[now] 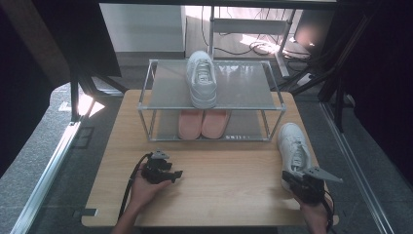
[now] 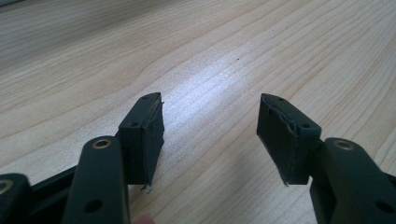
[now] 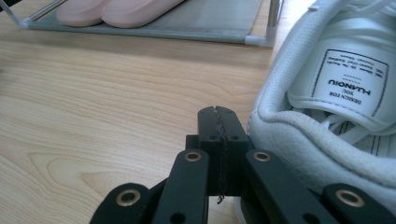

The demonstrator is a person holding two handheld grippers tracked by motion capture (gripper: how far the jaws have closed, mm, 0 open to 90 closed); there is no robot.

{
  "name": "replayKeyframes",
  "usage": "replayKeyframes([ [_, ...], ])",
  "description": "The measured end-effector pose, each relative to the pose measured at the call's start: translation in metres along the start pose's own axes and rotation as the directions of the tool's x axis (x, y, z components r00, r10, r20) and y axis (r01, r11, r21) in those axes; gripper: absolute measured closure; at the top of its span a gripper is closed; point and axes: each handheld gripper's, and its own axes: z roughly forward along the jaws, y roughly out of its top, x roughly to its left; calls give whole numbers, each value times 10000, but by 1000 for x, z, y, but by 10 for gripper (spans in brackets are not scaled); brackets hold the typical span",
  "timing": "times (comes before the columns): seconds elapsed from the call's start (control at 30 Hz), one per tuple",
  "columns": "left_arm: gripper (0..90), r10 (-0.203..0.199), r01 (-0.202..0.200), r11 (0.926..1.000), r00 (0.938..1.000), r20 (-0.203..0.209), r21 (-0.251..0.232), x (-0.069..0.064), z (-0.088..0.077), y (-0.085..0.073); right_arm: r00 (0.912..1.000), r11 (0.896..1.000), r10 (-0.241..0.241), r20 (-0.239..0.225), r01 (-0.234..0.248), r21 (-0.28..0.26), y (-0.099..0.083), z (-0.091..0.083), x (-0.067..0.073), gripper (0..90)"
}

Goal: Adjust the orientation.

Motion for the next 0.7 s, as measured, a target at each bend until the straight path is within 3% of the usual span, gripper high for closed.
replayKeyframes([
  [0.43,418,38,-37,10000,10000,-9,60,0,1,0,9989,9996,276,388,-275,-51,-7,-17,-17,900],
  [0.7,418,89,-89,9998,10000,6,185,0,3,-1,9942,9972,727,790,-709,-253,-13,-29,-34,900],
])
